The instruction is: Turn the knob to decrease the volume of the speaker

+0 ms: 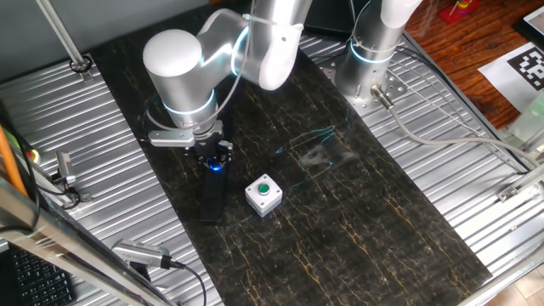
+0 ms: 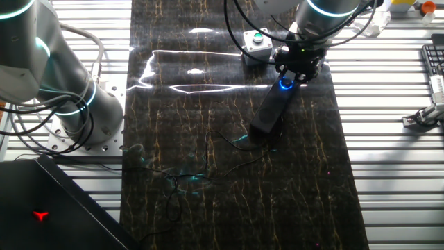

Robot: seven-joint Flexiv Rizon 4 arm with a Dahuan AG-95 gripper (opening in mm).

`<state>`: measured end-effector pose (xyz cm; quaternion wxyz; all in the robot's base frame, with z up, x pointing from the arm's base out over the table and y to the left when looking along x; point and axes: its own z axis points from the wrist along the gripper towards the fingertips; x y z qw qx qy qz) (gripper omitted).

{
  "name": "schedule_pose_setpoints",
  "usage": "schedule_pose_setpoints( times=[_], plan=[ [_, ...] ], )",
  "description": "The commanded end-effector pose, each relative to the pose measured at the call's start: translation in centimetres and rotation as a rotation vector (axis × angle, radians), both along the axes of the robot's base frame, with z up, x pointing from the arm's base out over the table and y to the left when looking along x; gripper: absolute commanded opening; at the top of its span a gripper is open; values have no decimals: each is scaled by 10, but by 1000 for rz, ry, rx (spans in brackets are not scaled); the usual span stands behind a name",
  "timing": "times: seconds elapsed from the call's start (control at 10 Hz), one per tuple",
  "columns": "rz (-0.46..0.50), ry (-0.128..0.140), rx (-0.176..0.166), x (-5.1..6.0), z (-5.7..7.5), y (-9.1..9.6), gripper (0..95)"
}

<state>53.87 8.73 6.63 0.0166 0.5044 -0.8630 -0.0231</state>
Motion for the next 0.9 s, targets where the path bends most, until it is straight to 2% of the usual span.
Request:
schedule_pose_setpoints(
  times=[0.1, 0.4, 0.6, 0.7, 0.8, 0.9],
  plan=[
    [1, 1, 4, 0, 1, 0, 380],
    [-11, 0, 2, 1, 6, 0, 380],
    [-84, 4, -1, 2, 17, 0, 380],
    [-165, 7, -2, 2, 26, 0, 190],
    [-343, 15, -11, 1, 43, 0, 0],
    [-455, 22, -19, 0, 53, 1, 0]
  ],
)
